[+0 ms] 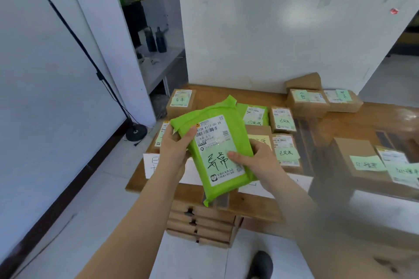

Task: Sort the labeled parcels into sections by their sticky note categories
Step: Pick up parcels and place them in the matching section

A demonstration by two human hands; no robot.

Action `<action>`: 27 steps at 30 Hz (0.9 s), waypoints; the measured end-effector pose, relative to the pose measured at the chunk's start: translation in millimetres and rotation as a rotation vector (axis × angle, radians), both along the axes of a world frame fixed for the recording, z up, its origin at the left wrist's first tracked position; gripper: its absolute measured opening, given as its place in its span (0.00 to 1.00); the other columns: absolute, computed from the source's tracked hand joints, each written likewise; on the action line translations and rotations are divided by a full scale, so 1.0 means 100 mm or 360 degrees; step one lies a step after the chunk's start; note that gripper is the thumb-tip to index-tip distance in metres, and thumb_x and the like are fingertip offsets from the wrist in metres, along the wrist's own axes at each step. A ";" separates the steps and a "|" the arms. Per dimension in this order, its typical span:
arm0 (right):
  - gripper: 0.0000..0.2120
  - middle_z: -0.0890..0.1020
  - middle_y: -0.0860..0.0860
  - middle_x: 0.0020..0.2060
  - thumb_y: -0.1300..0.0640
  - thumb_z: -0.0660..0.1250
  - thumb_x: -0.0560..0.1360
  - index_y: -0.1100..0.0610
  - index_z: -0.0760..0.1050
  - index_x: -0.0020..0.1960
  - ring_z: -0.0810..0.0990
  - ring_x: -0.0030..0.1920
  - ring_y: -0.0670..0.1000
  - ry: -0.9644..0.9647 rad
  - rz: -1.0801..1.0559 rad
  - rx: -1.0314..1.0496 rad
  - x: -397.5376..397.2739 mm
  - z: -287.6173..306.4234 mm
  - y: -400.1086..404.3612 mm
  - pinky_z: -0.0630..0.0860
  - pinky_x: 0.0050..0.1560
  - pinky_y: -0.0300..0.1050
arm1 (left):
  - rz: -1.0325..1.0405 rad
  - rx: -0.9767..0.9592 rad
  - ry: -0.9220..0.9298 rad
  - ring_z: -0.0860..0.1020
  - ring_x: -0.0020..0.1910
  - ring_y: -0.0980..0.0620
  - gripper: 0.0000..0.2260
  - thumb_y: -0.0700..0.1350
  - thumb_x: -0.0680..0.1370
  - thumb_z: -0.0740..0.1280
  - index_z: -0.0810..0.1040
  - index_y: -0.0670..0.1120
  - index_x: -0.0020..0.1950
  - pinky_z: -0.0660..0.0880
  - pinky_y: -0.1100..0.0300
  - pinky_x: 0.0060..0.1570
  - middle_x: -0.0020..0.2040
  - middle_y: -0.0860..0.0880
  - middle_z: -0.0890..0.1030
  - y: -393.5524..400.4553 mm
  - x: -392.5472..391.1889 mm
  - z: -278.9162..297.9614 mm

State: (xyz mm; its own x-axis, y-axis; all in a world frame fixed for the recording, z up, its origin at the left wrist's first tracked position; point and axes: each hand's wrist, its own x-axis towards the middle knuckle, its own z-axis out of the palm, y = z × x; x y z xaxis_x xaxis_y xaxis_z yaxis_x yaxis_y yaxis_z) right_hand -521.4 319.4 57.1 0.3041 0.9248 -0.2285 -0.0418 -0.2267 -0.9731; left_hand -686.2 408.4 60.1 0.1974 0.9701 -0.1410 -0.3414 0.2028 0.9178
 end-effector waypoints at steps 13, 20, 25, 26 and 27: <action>0.09 0.84 0.53 0.45 0.62 0.74 0.69 0.52 0.77 0.45 0.83 0.47 0.57 0.0289 -0.0199 0.0168 -0.57 -0.13 0.19 0.80 0.49 0.57 | -0.0104 0.0089 0.0398 0.81 0.55 0.46 0.34 0.36 0.69 0.75 0.65 0.52 0.70 0.80 0.45 0.50 0.61 0.46 0.79 -0.25 -0.41 -0.27; 0.09 0.84 0.50 0.46 0.61 0.73 0.71 0.49 0.78 0.46 0.83 0.48 0.55 0.0306 -0.0081 0.0135 -0.41 -0.15 0.59 0.80 0.50 0.55 | 0.0001 0.0065 0.0488 0.82 0.49 0.52 0.34 0.36 0.68 0.75 0.66 0.50 0.71 0.81 0.56 0.41 0.56 0.47 0.81 0.09 -0.29 -0.20; 0.10 0.84 0.47 0.45 0.61 0.72 0.71 0.47 0.77 0.46 0.83 0.46 0.52 0.0350 0.0013 0.0113 -0.21 -0.15 0.92 0.80 0.46 0.50 | 0.0030 0.0030 0.0538 0.83 0.50 0.48 0.33 0.37 0.69 0.75 0.67 0.51 0.70 0.82 0.51 0.43 0.57 0.48 0.81 0.39 -0.13 -0.15; 0.10 0.84 0.48 0.45 0.61 0.72 0.71 0.47 0.77 0.46 0.83 0.46 0.52 0.0370 0.0017 0.0109 -0.19 -0.16 0.99 0.81 0.45 0.48 | 0.0037 0.0026 0.0543 0.83 0.49 0.49 0.31 0.37 0.69 0.75 0.68 0.52 0.69 0.82 0.52 0.42 0.56 0.49 0.81 0.45 -0.11 -0.14; 0.10 0.84 0.48 0.45 0.62 0.72 0.71 0.47 0.77 0.46 0.83 0.46 0.51 0.0394 0.0017 0.0100 -0.17 -0.18 1.06 0.81 0.45 0.48 | 0.0043 0.0020 0.0544 0.83 0.47 0.51 0.30 0.37 0.69 0.74 0.69 0.53 0.68 0.82 0.53 0.41 0.55 0.50 0.82 0.50 -0.10 -0.15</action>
State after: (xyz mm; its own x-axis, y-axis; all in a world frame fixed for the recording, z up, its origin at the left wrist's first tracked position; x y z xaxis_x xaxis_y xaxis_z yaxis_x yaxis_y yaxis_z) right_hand -538.5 425.0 38.9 0.2364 0.9423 -0.2371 -0.2785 -0.1680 -0.9456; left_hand -695.7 458.8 45.5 0.1151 0.9764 -0.1826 -0.0189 0.1859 0.9824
